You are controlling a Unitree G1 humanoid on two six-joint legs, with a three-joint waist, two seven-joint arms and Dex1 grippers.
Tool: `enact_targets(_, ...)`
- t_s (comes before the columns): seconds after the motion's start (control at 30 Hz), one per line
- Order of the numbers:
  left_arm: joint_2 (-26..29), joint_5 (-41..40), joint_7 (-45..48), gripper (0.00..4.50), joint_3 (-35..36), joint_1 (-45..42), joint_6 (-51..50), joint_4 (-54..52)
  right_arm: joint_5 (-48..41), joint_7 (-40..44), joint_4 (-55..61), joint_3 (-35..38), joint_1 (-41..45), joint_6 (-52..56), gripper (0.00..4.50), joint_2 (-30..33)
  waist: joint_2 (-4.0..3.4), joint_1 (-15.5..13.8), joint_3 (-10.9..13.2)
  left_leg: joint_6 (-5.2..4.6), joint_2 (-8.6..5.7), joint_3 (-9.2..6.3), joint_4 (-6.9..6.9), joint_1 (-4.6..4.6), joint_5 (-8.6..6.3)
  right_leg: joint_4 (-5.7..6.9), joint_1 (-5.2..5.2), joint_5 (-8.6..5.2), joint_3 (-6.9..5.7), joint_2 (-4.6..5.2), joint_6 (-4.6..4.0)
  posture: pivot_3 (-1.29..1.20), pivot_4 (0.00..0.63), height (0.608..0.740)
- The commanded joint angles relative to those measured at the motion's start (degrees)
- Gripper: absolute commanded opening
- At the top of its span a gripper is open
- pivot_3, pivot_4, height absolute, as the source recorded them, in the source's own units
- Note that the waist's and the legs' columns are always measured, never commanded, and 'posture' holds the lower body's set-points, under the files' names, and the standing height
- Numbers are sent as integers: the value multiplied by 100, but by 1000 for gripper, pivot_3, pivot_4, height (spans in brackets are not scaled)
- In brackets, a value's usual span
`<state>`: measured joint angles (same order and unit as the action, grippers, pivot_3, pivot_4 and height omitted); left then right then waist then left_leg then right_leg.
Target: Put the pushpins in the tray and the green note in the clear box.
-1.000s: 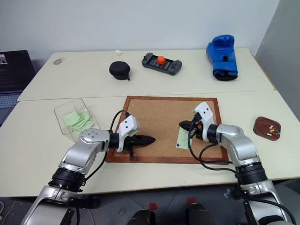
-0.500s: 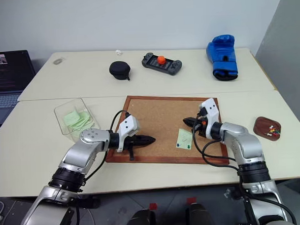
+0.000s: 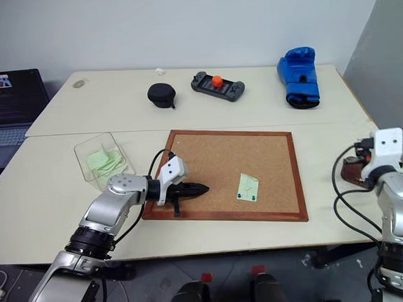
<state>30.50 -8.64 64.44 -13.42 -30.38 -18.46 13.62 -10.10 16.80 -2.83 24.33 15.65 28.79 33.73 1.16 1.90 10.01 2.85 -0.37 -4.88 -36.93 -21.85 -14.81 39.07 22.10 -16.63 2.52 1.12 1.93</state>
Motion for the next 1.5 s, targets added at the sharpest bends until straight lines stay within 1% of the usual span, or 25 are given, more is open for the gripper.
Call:
enact_targets(0.03, -34, 169, 99, 0, -247, 30, -24, 190, -105, -107, -163, 236, 69, -87, 25, 45, -8, 1, -4, 0, 0, 3, -1, 1, 0, 0, 0, 0, 2, 0, 1, 0, 150, 740)
enact_targets(0.17, -47, 175, 117, 0, -258, -9, -2, 235, -186, -98, -542, 235, 234, -136, 25, 24, -23, -2, -14, -1, -1, 4, -1, 0, 0, 0, 0, 1, 3, 0, 2, 0, 150, 740)
enact_targets(0.43, -29, 172, 116, 0, -248, 15, -6, 209, -356, -14, -1025, 181, 452, -168, 25, 26, -29, -3, -17, -2, -1, 1, 0, -1, 0, -1, -1, 1, 2, 0, 2, 0, 150, 740)
enact_targets(0.47, -23, 169, 112, 0, -244, 24, -13, 199, -355, -1, -1079, 165, 470, -193, 239, 29, -29, -3, -17, -2, -1, 1, 1, -1, 0, -1, -1, 1, 1, 0, 2, 0, 150, 740)
enact_targets(0.57, -11, 162, 100, 0, -232, 53, -27, 168, -330, 19, -1215, 131, 504, -261, 663, 56, -30, -3, -18, -2, -2, 2, 1, -1, 0, -1, -1, 1, 2, 0, 2, 0, 150, 740)
enact_targets(0.67, -15, 162, 93, 0, -230, 52, -28, 174, -305, 41, -1298, 109, 514, -304, 1354, 83, -32, -3, -19, -2, -1, 2, 1, 0, 0, -1, -1, 1, 2, 0, 2, 0, 150, 740)
enact_targets(0.83, -34, 163, 87, 0, -232, 31, -18, 200, -258, 48, -1364, 76, 506, -413, 2263, 123, -33, -2, -20, -2, -1, 2, 1, -1, 0, -1, -1, 1, 2, 0, 2, 0, 150, 740)
enact_targets(1.13, -69, 165, 92, 0, -255, 3, -11, 214, 189, 125, -1309, -318, 317, -1073, 2263, 367, -34, -2, -20, -3, -3, 2, 1, -1, 0, -2, -1, 1, 2, -1, 2, 0, 150, 740)
enact_targets(1.3, -52, 163, 95, 0, -250, 17, -14, 192, 357, 288, -1022, -507, 144, -1490, 2263, 471, -34, -3, -20, -3, -3, 3, 0, -1, 0, -2, -1, 1, 3, 0, 2, 0, 150, 740)
enact_targets(1.33, -39, 164, 98, 0, -248, 28, -12, 181, 89, 672, -663, -580, 75, -1488, 2263, 424, -34, -3, -20, -3, -3, 2, 0, -1, 0, -2, -1, 1, 2, 0, 2, 0, 150, 740)
enact_targets(1.4, -20, 160, 105, 0, -241, 44, -15, 164, -768, 1689, 295, -836, -189, -1082, 2263, 341, -38, -3, -20, -3, -2, 2, 1, -1, 0, -2, -1, 1, 2, -1, 2, 0, 150, 740)
enact_targets(1.43, -14, 158, 110, 0, -238, 47, -15, 162, -1040, 2012, 620, -926, -296, -897, 2263, 332, -40, 0, -22, -3, -2, 1, 2, -1, 0, -2, -1, 0, 1, -2, 2, 0, 150, 740)
enact_targets(1.5, -8, 165, 117, 0, -238, 39, 1, 180, -1193, 2431, 1134, -1229, -519, -767, 2263, 422, -40, 5, -22, -3, 0, -6, 2, 2, -1, -3, -5, 0, -3, -10, 3, 0, 150, 740)
